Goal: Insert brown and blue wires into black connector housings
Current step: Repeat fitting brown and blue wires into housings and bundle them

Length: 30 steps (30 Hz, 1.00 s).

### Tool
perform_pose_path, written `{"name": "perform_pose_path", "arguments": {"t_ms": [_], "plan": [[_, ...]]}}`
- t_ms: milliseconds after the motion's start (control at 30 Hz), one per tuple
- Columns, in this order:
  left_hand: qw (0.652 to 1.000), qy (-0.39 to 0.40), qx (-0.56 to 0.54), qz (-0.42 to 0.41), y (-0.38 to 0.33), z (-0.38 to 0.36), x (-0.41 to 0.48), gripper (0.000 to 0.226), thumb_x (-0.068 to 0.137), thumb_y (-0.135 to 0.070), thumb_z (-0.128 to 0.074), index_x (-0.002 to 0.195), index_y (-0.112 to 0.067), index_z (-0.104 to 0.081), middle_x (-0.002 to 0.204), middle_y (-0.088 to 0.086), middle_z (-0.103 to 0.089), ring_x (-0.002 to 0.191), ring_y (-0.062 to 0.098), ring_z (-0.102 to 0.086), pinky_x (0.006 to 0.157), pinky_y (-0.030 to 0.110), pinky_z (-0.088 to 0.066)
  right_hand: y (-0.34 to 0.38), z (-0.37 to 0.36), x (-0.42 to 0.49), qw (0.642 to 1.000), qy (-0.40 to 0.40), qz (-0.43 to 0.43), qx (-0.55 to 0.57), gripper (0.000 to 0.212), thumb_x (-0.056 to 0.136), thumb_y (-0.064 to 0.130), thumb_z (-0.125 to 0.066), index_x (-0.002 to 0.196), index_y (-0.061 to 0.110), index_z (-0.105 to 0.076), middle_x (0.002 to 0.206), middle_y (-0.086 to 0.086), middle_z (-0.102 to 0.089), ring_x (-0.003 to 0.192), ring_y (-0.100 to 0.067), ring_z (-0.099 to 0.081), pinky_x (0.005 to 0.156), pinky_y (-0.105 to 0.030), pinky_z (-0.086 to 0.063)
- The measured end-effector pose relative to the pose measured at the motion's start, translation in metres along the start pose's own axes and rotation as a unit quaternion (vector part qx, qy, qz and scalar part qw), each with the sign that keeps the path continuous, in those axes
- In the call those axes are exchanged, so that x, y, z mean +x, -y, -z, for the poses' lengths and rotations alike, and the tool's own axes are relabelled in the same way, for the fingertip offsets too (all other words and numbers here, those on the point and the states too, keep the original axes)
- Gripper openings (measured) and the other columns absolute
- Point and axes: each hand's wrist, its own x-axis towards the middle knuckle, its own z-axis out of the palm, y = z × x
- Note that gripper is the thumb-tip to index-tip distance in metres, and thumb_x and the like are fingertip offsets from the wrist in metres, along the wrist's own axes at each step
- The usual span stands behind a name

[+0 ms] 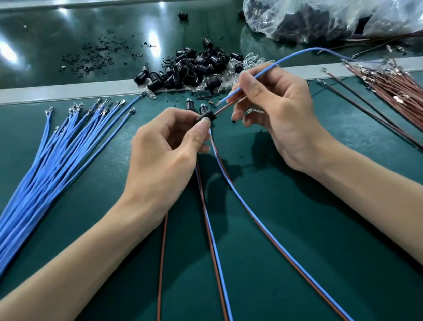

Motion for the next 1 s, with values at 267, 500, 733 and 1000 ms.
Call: {"name": "perform_pose_path", "arguments": {"t_ms": [267, 500, 733, 1000], "plan": [[0.999, 0.010, -0.039, 0.001, -0.0003, 0.0000, -0.0002, 0.013, 0.091, -0.007, -0.060, 0.092, -0.020, -0.062, 0.080, -0.003, -0.069, 0.068, 0.007, -0.068, 0.070, 0.015, -0.050, 0.0001, -0.0011, -0.0009, 0.999, 0.017, 0.010, -0.033, 0.007, 0.087, 0.019, -0.060, 0.082, 0.014, -0.059, 0.069, 0.005, -0.069, 0.056, -0.010, -0.061, 0.052, -0.019, -0.045], [0.999, 0.024, -0.026, -0.020, -0.0014, -0.0004, -0.0012, 0.006, 0.085, -0.015, -0.067, 0.087, -0.021, -0.067, 0.079, -0.011, -0.069, 0.070, 0.009, -0.071, 0.065, 0.013, -0.048, -0.0003, -0.0018, -0.0021, 0.998, 0.032, 0.023, -0.057, 0.008, 0.087, 0.015, -0.063, 0.079, 0.016, -0.062, 0.067, 0.005, -0.067, 0.054, -0.008, -0.059, 0.052, -0.019, -0.044], [0.999, -0.013, -0.037, -0.029, -0.0013, 0.0000, -0.0002, 0.011, 0.089, -0.012, -0.065, 0.081, -0.020, -0.065, 0.076, -0.007, -0.070, 0.064, 0.012, -0.070, 0.063, 0.019, -0.052, 0.0008, -0.0022, -0.0033, 0.996, 0.048, 0.020, -0.067, 0.009, 0.085, 0.015, -0.063, 0.076, 0.016, -0.063, 0.067, 0.003, -0.068, 0.054, -0.009, -0.058, 0.053, -0.020, -0.044], [0.999, -0.014, -0.048, -0.021, -0.0033, -0.0017, -0.0005, 0.012, 0.091, -0.010, -0.061, 0.082, -0.018, -0.062, 0.076, 0.002, -0.065, 0.062, 0.010, -0.066, 0.060, 0.015, -0.049, 0.0007, -0.0027, -0.0039, 0.994, 0.061, 0.027, -0.084, 0.012, 0.086, 0.012, -0.063, 0.075, 0.015, -0.062, 0.065, 0.004, -0.067, 0.053, -0.008, -0.057, 0.053, -0.020, -0.045]]}}
